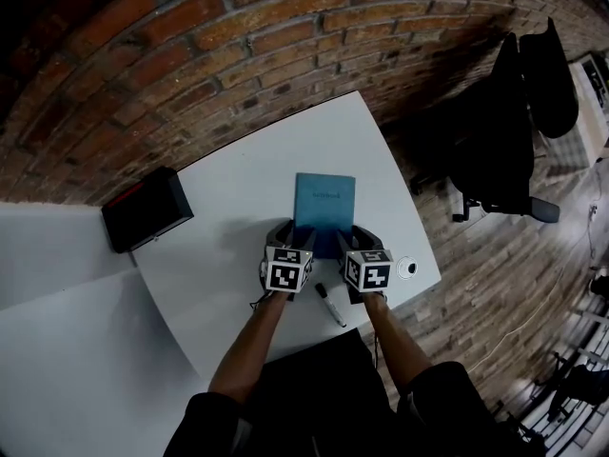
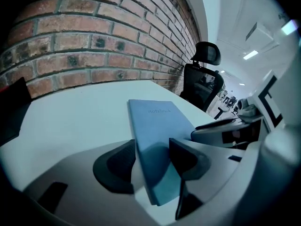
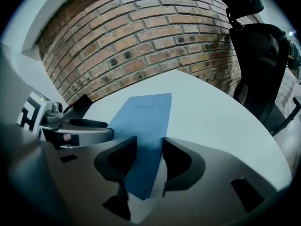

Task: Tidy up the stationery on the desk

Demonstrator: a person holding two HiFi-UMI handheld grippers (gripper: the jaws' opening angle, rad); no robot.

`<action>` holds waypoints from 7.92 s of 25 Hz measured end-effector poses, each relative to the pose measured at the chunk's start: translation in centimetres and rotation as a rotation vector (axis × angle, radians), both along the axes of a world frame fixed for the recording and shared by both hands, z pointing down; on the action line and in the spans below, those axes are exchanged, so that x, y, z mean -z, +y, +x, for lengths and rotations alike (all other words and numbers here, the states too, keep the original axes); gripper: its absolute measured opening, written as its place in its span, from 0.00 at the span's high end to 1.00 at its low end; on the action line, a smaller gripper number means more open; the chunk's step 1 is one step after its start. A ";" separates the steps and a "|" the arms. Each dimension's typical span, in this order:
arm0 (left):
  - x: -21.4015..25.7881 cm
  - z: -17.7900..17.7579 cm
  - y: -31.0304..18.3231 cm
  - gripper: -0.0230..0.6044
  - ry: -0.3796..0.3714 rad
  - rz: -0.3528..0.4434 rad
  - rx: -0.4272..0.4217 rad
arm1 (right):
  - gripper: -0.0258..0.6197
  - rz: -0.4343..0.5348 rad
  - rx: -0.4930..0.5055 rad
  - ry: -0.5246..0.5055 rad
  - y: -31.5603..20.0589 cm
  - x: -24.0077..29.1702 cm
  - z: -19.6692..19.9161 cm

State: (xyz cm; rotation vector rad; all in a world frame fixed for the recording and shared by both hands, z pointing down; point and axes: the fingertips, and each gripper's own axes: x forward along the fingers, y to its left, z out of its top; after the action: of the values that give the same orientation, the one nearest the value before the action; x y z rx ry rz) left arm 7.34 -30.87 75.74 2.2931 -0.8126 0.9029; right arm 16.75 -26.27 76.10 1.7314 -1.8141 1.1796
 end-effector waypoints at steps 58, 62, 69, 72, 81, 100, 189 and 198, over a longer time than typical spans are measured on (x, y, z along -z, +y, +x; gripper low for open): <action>0.5 -18.4 7.0 0.62 -0.036 -0.032 0.406 | 0.71 -0.166 0.430 0.002 2.3 0.1 -17.1; 0.4 -20.1 8.0 0.62 -0.037 -0.039 0.436 | 0.72 -0.173 0.466 0.015 3.5 0.1 -18.8; 0.4 -22.8 10.3 0.62 -0.050 -0.044 0.474 | 0.72 -0.176 0.501 0.002 5.5 0.0 -21.5; 0.4 -23.7 11.2 0.62 -0.053 -0.048 0.489 | 0.72 -0.177 0.522 0.003 6.2 0.1 -22.4; 0.5 -25.7 13.2 0.62 -0.062 -0.052 0.509 | 0.72 -0.178 0.558 0.000 8.1 0.1 -24.4; 0.1 -26.8 14.6 0.62 -0.056 -0.046 0.527 | 0.72 -0.128 0.575 0.023 9.4 -0.1 -25.2; 9.4 -18.5 24.6 0.92 0.026 0.202 0.433 | 0.83 0.001 0.392 0.154 19.0 1.9 -10.7; 9.7 -18.9 20.7 0.92 0.055 0.208 0.427 | 0.84 0.035 0.299 0.042 15.3 4.8 -12.3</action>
State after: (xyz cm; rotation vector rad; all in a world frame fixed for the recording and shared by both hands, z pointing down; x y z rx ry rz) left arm -11.58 -10.21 66.07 2.1739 -1.3592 0.5820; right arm 4.42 -10.97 71.28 1.4267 -1.9931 0.9879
